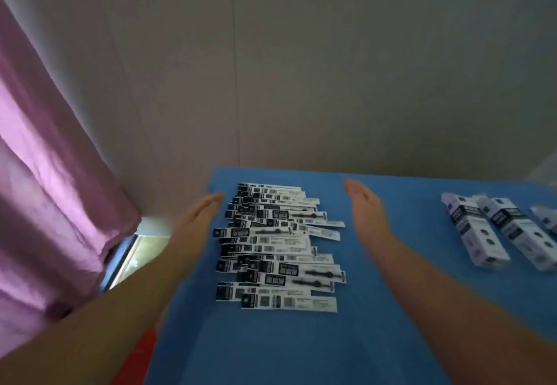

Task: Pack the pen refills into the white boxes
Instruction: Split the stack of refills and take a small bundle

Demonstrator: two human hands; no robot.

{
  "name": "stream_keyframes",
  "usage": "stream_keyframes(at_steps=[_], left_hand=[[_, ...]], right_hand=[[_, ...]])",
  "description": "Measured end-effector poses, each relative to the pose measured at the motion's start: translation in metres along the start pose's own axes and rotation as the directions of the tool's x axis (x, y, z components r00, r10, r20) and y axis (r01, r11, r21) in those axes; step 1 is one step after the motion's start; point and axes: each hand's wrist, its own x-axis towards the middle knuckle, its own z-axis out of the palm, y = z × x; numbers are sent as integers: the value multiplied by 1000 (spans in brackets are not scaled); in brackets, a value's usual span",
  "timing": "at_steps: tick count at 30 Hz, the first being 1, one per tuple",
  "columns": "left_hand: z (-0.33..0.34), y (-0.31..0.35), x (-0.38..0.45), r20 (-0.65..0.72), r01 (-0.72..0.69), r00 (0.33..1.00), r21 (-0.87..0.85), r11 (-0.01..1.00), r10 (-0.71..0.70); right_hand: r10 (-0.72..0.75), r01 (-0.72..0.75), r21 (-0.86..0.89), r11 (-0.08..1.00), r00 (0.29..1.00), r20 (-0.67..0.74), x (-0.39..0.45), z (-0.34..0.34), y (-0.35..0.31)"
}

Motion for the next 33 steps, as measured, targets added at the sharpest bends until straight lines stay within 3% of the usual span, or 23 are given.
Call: stream_keyframes(at_steps=[3, 7, 14, 17, 20, 24, 26, 30, 33], left_hand=[[-1, -23, -3, -86, 60, 995, 202, 977, -43], [18, -35, -8, -28, 173, 985, 256, 951, -172], [52, -44, -9, 150, 74, 981, 297, 952, -123], [45, -49, -3, 116, 45, 990, 303, 952, -83], [33, -50, 17, 50, 18, 998, 418, 908, -43], [44, -52, 41, 98, -14, 993, 636, 771, -62], [57, -52, 42, 164, -69, 985, 661, 748, -54], [63, -51, 38, 235, -104, 970, 631, 769, -61], [55, -45, 37, 147, -39, 988, 535, 844, -47]], right_hand=[[154, -154, -79, 985, 988, -6, -10, 8, 31], [283, -274, -216, 937, 959, 10, -13, 18, 61], [188, -147, -152, 977, 933, 307, -32, 59, 58], [161, -144, -93, 985, 964, 211, -25, 52, 60], [156, -144, -95, 985, 978, 140, -8, 35, 66], [146, -92, -199, 976, 949, 279, 7, 41, 70], [125, -52, -211, 976, 929, 350, 9, 53, 68], [68, 22, -203, 979, 902, 427, 4, 66, 69], [92, -82, -44, 996, 940, 330, 3, 55, 65]])
